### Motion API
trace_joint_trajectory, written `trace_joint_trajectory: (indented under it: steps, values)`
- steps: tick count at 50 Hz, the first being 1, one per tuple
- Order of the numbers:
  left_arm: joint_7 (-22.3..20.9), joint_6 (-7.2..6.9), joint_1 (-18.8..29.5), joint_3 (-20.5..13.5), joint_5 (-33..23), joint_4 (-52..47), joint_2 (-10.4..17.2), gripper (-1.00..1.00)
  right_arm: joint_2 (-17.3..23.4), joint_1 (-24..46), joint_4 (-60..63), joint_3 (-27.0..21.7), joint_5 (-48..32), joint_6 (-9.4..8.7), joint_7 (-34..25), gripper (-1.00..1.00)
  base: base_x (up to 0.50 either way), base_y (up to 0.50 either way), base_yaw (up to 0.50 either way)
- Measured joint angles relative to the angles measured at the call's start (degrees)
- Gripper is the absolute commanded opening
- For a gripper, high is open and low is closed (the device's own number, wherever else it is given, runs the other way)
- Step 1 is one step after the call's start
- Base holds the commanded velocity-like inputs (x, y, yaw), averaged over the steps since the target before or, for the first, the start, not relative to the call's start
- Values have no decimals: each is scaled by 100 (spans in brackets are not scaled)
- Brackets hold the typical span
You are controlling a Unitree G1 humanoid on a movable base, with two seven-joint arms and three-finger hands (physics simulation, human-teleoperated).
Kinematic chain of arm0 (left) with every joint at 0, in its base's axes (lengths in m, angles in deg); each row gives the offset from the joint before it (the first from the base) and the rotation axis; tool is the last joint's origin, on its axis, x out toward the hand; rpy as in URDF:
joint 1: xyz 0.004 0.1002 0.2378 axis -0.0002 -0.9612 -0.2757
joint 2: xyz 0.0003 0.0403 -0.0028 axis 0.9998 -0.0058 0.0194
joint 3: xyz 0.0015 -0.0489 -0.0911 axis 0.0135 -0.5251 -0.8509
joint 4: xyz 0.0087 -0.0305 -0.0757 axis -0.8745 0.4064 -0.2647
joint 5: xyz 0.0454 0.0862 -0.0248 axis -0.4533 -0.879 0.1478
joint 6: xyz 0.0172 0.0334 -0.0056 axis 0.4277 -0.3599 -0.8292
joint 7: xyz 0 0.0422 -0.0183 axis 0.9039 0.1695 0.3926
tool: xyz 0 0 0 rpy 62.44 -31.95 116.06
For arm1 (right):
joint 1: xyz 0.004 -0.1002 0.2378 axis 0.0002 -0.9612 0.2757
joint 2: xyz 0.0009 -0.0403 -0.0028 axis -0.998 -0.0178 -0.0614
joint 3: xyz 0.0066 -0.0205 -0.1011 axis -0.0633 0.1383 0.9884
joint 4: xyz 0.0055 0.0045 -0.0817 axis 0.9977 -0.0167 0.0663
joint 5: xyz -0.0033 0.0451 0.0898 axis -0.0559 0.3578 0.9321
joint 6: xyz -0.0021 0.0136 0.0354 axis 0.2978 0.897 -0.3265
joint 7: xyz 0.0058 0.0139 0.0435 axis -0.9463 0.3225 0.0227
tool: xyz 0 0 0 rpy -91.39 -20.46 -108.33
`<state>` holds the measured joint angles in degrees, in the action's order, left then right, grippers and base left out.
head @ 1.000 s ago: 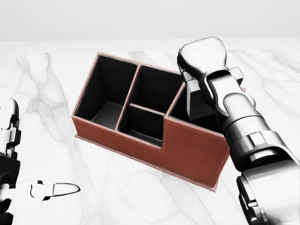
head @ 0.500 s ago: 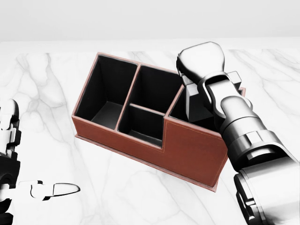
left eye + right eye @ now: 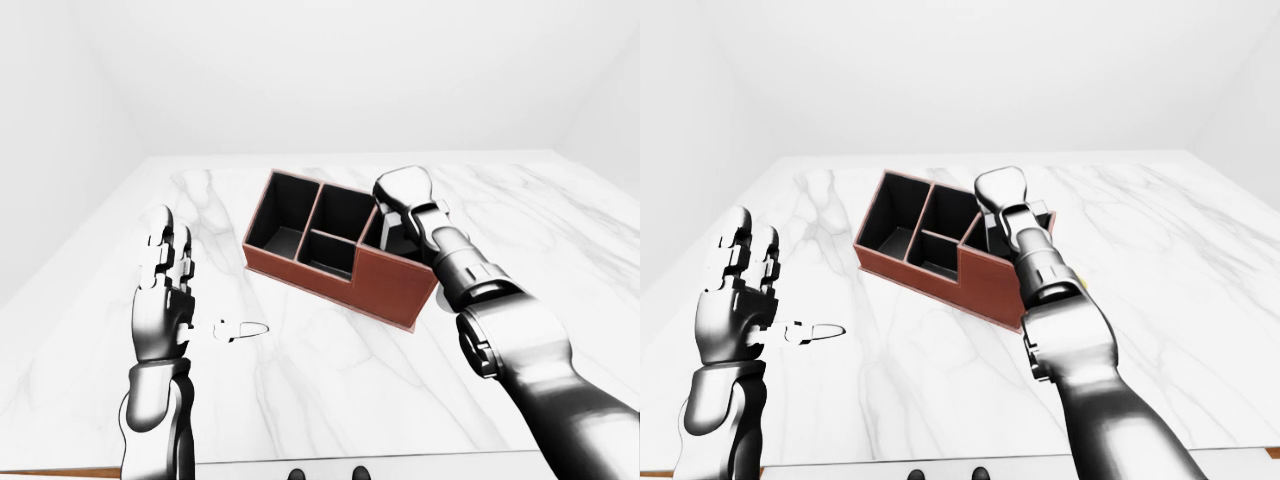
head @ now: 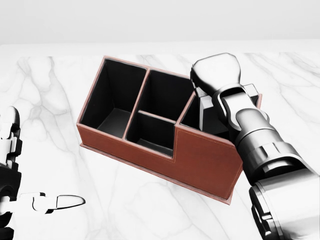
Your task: Pick up the book and place it in the right compartment of the caddy.
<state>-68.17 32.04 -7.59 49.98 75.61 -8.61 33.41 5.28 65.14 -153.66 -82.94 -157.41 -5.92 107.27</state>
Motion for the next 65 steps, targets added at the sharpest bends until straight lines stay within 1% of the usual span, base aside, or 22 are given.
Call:
trace_joint_trajectory:
  steps: [14, 39, 40, 41, 42, 56, 65]
  values:
    - [21, -29, -3, -2, -2, -11, -6, 100, -16, -53, -94, -45, 10, 0, 69, -100, 0, 0, 0]
    - [73, -27, -4, -4, -17, -11, -10, 100, -52, -208, -187, -108, -2, 0, 149, -100, 0, 0, 0]
    - [74, -27, -4, -4, -17, -11, -10, 100, -53, -211, -189, -111, -2, 0, 155, -91, 0, 0, 0]
    - [74, -26, -4, -4, -18, -11, -10, 100, -56, -208, -185, -116, 3, 0, 170, -55, 0, 0, 0]
    - [75, -26, -4, -4, -18, -11, -9, 100, -56, -204, -181, -117, 11, 0, 181, 100, 0, 0, 0]
    - [81, -22, -4, -5, -30, -11, -9, 100, -24, -137, -143, -124, 106, 0, 334, 100, 0, 0, 0]
    - [89, -20, -4, -6, -28, -10, -11, 100, 42, 50, -72, -138, 231, 0, 341, 100, 0, 0, 0]
